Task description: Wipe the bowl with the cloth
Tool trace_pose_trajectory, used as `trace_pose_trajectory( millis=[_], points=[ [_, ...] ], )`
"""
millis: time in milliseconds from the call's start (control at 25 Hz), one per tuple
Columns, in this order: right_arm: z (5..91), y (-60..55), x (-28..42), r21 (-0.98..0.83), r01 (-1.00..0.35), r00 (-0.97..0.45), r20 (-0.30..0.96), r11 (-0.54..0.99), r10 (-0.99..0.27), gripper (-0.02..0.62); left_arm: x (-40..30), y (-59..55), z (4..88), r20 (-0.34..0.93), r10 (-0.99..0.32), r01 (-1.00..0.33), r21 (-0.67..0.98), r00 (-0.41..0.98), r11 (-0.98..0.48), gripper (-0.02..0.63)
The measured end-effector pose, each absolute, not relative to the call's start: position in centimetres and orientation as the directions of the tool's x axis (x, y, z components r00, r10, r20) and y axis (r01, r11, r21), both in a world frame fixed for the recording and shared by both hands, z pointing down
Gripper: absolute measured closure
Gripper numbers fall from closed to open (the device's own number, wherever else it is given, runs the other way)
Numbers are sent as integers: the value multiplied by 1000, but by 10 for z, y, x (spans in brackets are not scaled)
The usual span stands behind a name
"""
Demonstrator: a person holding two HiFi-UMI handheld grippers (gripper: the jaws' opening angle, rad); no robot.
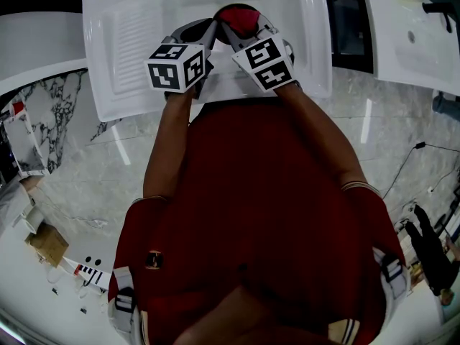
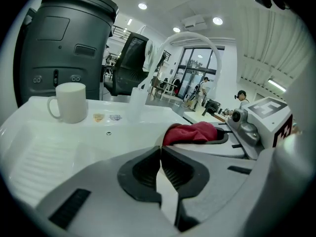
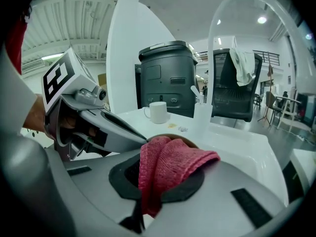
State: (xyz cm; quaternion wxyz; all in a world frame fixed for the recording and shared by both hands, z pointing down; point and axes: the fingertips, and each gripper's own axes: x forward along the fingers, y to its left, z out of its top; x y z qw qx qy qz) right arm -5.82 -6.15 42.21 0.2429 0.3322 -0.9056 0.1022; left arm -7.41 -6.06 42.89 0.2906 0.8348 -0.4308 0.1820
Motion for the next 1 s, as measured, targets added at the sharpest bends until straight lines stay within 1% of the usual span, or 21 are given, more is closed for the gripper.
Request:
trace_pose_trajectory(
  millis=[480, 1000],
  points=[
    [425, -67, -47, -8, -691, -618, 526, 723, -584, 568, -78, -62, 429, 554, -621, -831, 326, 555, -451, 591],
    [439, -58, -50, -20, -671, -615, 573, 741, -541, 568, -84, -68, 431, 556, -633, -842, 323, 538, -432, 591]
  ],
)
